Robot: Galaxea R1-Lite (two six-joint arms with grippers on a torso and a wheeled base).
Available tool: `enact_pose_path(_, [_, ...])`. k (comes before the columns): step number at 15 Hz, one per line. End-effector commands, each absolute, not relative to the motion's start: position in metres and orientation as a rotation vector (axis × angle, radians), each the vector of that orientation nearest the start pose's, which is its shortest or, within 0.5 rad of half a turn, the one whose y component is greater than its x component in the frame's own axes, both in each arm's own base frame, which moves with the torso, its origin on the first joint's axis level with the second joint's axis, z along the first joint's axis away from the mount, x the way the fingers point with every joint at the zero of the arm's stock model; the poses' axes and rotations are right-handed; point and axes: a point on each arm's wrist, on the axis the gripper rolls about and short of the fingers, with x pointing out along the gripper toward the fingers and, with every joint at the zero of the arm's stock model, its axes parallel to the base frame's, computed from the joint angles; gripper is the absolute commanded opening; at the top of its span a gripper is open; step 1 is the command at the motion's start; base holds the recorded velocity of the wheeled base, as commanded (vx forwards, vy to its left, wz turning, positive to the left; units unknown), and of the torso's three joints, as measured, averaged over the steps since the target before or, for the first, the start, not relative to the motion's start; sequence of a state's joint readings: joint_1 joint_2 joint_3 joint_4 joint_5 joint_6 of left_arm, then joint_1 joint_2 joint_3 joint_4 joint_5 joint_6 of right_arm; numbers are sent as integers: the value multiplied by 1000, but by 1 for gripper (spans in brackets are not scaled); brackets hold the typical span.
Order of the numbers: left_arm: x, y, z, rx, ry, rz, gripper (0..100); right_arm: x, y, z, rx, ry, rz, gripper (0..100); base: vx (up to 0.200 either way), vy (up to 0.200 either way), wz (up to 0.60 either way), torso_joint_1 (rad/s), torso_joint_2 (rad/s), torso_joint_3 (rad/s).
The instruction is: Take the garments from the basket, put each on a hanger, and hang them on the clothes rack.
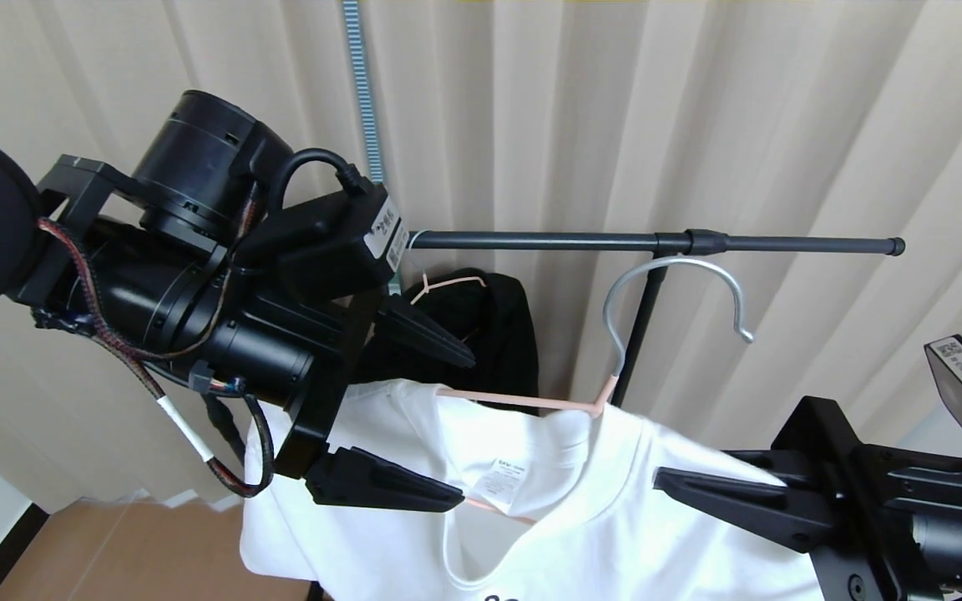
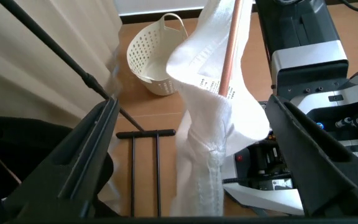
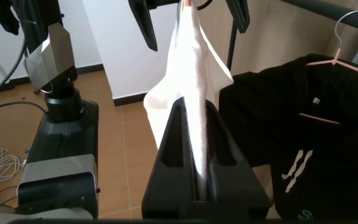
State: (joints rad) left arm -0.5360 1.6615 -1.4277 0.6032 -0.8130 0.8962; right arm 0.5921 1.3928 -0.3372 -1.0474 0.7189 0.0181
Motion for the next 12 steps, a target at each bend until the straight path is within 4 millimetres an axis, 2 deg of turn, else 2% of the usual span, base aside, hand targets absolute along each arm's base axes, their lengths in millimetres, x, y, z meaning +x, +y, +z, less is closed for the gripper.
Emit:
enact_pose_path(1, [230,-158,258,584,269,-1562,100,152,122,181,14,13,1319,0,0,0,0,0,0,0])
enact_pose_path(6, [230,-157,256,588,272,-1563,100,149,121,183,14,1,1327,0,0,0,0,0,0,0])
enact_pose_path(7, [230,-156,256,592,271,-1561,0,149,121,183,14,1,1327,0,0,0,0,0,0,0])
enact_pose_path(12, [226,-154,253,606,294,-1546,0,149,121,183,15,1,1327,0,0,0,0,0,0,0])
